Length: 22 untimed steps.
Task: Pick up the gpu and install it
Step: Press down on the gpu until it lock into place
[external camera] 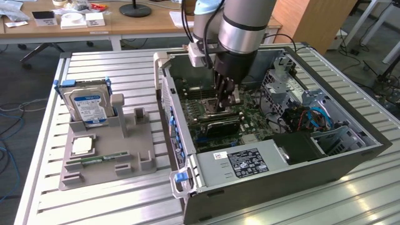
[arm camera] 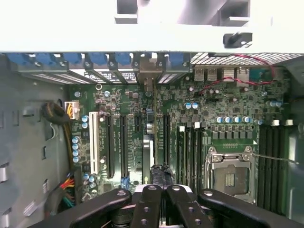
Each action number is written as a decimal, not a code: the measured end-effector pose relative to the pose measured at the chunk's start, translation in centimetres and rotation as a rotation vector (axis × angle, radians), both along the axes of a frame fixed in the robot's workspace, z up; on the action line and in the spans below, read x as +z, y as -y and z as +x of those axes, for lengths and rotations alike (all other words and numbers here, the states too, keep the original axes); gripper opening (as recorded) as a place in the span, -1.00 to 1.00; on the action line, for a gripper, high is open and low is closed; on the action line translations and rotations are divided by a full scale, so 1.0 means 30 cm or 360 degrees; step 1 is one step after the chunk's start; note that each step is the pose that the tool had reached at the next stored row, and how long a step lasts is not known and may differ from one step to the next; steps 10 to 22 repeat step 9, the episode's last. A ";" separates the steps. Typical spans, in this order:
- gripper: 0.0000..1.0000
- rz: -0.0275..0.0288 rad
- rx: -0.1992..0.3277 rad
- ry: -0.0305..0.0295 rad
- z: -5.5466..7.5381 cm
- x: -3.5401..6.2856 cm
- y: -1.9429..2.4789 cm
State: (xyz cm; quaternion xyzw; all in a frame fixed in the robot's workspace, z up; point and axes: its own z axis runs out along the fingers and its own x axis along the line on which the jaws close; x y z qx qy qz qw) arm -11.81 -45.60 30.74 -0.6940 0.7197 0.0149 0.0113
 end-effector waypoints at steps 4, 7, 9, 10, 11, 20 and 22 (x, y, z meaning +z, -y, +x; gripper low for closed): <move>-0.79 -0.00001 0.0000 0.00002 0.000 0.013 0.000; -0.79 -0.00005 0.0000 0.00000 0.000 0.013 0.000; -0.79 -0.00004 0.0000 0.00000 0.000 0.013 0.000; -0.79 -0.00004 0.0000 0.00000 0.000 0.013 0.000; -0.79 -0.00004 0.0000 0.00000 0.000 0.013 0.000; -0.79 -0.00004 0.0000 0.00000 0.000 0.013 0.000; -0.79 -0.00004 0.0000 0.00000 0.000 0.013 0.000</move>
